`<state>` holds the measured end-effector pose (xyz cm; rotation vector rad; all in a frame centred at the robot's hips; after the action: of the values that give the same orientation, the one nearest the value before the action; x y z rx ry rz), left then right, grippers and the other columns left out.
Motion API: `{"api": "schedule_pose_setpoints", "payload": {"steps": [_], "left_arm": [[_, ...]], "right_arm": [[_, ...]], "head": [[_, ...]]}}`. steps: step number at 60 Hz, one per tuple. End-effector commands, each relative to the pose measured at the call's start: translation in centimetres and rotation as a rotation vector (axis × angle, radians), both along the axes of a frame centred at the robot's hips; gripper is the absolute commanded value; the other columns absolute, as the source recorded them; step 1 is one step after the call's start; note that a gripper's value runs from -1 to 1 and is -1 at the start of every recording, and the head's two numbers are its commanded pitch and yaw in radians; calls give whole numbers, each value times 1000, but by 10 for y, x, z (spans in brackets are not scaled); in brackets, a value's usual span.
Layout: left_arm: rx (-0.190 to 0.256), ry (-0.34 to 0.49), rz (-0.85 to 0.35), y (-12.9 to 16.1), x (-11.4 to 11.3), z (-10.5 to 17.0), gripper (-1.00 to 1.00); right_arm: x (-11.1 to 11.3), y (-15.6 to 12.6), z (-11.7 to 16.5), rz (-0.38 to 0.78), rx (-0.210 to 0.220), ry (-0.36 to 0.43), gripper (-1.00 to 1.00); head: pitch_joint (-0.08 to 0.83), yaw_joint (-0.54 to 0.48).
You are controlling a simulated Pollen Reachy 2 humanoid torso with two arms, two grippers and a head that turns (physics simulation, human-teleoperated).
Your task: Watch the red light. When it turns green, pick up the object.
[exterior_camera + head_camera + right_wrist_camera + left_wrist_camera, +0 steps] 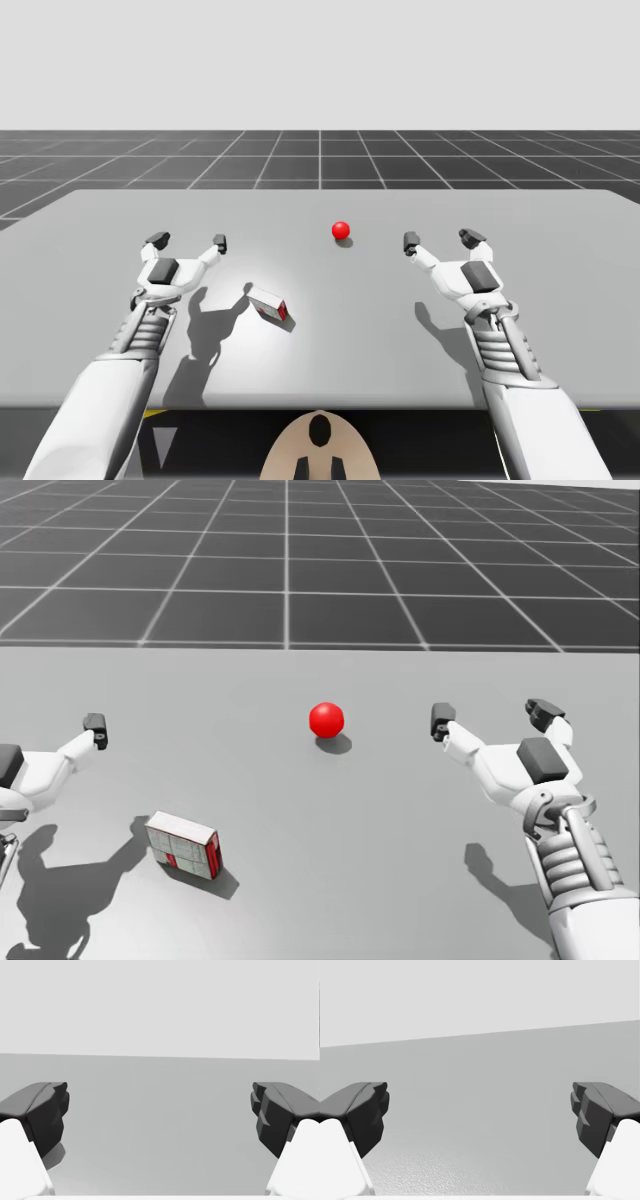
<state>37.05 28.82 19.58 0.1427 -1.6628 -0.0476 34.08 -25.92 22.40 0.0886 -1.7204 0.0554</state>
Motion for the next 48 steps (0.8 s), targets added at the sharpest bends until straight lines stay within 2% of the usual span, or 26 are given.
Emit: {"api": "schedule_pose_setpoints", "payload": {"steps": [1,48], "left_arm": [[3,0,0,0,0,0,-1000],[8,-1,-2,-1,0,-1,-1000]], "right_arm": [[0,0,0,-3,-6,-3,-1000],[0,0,0,0,-1,0,-1000]], "head": [[452,-74],[454,-73]]}}
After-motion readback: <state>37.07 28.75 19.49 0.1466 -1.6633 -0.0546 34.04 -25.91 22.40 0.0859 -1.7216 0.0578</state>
